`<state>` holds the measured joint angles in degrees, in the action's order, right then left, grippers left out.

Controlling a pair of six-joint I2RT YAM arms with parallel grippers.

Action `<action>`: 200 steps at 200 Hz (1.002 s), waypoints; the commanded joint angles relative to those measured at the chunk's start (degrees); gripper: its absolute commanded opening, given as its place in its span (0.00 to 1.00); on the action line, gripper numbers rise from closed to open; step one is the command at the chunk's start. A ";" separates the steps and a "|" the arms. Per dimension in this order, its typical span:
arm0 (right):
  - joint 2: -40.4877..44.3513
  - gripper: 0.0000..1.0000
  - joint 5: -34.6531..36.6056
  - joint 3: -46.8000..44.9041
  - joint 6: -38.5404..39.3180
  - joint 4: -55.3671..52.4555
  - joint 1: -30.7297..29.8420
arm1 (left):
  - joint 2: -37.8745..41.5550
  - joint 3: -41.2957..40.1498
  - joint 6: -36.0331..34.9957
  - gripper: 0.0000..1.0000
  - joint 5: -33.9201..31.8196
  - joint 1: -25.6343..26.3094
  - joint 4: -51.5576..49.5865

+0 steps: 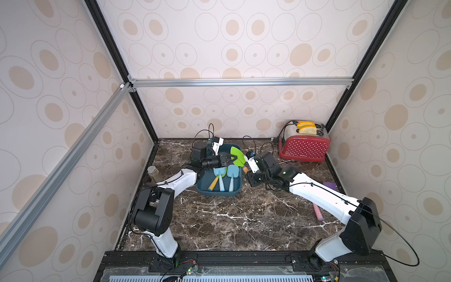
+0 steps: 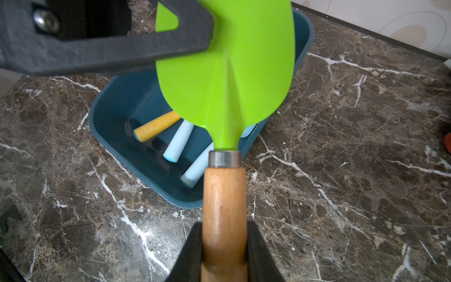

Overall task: Put the shovel into the storage box
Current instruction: Pick up the shovel from the center of the board.

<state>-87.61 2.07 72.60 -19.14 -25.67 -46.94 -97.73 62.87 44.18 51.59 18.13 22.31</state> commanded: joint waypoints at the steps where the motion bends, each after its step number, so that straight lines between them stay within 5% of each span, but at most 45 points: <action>1: -0.54 0.00 0.03 2.22 1.08 1.29 -0.87 | -0.73 0.24 0.50 0.13 -0.26 0.33 1.99; 19: -0.80 0.00 -0.14 2.37 1.24 1.41 -1.25 | -0.62 0.26 0.56 0.00 -0.27 0.32 2.04; 44: -0.89 0.35 0.92 2.56 2.07 1.44 -1.53 | -0.70 0.32 0.60 0.00 -0.44 0.33 2.17; 89: 3.32 0.65 8.37 1.20 5.03 0.04 -2.98 | -0.80 3.38 -3.05 0.00 -0.97 0.16 -3.18; 133: 17.80 0.72 19.30 -7.50 5.78 -0.31 -3.06 | -2.02 12.21 -10.84 0.00 4.73 -6.42 -15.08; 164: 24.97 0.76 27.52 -13.76 3.78 -5.57 -2.19 | -8.08 25.13 -28.46 0.00 6.24 -11.98 -39.16; 200: 32.07 0.79 27.68 -21.67 -1.82 -8.92 2.57 | -17.66 35.03 -42.68 0.00 4.41 -12.51 -57.36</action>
<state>-58.57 26.52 54.85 -16.53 -29.45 -47.11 -110.10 94.13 15.49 55.35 4.58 -16.73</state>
